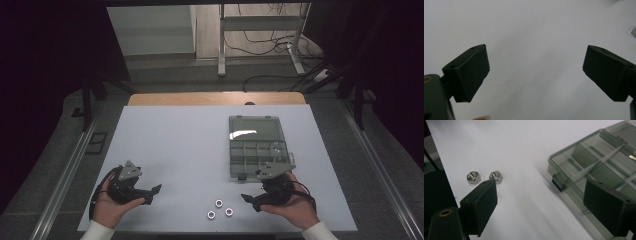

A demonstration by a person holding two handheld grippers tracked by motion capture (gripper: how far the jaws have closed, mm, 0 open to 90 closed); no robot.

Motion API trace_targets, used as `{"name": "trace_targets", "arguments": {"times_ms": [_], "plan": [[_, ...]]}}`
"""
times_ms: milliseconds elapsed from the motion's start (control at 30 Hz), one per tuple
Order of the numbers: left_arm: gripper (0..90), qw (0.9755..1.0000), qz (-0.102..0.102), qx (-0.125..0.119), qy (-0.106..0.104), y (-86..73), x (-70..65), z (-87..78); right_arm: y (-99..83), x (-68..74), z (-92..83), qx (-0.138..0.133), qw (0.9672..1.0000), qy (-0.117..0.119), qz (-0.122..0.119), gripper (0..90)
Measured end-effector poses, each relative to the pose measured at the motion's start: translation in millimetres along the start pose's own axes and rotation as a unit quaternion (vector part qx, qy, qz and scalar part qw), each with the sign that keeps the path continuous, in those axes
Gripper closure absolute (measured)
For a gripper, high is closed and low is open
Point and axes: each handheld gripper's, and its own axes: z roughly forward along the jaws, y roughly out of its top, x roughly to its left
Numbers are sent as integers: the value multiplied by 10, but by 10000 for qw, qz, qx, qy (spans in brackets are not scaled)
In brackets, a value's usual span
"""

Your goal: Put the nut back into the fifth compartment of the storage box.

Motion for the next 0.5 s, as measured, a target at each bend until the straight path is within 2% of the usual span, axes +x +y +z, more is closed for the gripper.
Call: {"name": "trace_targets", "arguments": {"times_ms": [200, 333, 400, 433, 500], "plan": [[73, 10000, 42, 21, -8, -8, -5, 3, 108, 68, 116, 103, 9998, 118, -138, 131], [73, 10000, 49, 48, -8, -22, -2, 9, 192, 147, 277, 320, 9986, 259, -342, 150], [73, 10000, 53, 52, -6, -25, -3, 9, 206, 168, 311, 377, 9982, 282, -361, 151], [73, 10000, 57, 58, -5, -29, -7, 7, 229, 198, 379, 473, 9973, 340, -455, 153], [73, 10000, 55, 59, -3, -31, -8, 6, 249, 231, 438, 578, 9964, 378, -497, 153]]}}
